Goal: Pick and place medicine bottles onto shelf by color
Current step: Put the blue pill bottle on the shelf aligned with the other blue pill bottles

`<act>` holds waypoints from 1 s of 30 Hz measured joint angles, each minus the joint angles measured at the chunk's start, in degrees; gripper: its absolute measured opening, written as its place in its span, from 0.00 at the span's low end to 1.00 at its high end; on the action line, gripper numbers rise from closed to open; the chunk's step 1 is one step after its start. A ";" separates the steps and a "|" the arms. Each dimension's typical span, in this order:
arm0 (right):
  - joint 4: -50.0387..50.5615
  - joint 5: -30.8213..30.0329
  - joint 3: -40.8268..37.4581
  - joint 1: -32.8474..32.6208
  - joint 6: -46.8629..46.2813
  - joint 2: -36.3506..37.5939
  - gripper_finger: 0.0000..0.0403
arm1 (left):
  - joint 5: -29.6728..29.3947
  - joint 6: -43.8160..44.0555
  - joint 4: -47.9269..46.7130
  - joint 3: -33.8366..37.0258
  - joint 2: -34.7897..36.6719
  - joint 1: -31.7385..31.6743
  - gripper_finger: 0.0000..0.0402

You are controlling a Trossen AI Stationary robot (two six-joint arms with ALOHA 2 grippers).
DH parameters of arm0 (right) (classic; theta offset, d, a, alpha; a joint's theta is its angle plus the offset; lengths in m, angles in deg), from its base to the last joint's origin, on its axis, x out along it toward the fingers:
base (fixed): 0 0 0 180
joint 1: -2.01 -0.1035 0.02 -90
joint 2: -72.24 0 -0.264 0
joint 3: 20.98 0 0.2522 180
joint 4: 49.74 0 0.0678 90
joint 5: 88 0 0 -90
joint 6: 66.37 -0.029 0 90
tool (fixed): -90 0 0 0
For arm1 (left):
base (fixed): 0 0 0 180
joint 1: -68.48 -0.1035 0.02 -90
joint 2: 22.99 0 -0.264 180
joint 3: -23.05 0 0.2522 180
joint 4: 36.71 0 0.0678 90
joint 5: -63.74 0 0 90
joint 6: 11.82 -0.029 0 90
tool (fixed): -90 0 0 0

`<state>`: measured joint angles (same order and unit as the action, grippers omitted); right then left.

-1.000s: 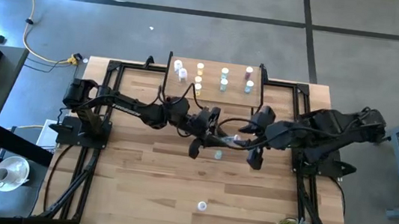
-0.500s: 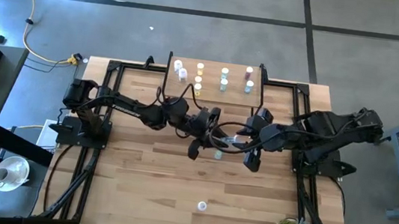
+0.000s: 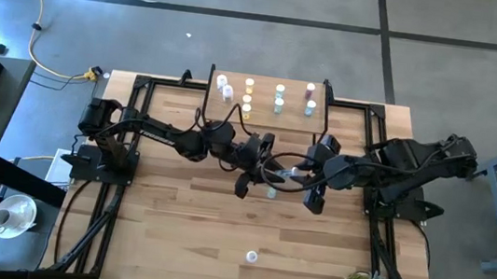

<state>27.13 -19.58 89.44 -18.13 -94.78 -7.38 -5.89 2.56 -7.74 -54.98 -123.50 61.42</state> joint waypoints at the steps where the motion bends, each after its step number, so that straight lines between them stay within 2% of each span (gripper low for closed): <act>1: 0.03 0.00 0.00 0.00 0.03 0.00 0.27 | -0.27 0.04 -0.01 0.00 0.00 -0.01 0.23; 12: 0.05 0.13 -0.02 0.00 0.14 0.02 0.27 | -0.62 0.38 0.01 0.00 0.00 -0.01 0.31; 24: 0.07 -0.49 -0.02 0.00 0.14 0.04 0.27 | -0.47 -2.42 -1.86 0.00 0.10 0.16 0.52; 30: 0.76 -0.85 -0.02 0.00 -0.06 0.04 0.27 | 1.10 0.62 -6.87 0.01 0.88 -1.73 0.54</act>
<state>27.89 -20.43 89.42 -18.13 -94.84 -7.33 -4.79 3.18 -14.61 -54.97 -122.61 59.69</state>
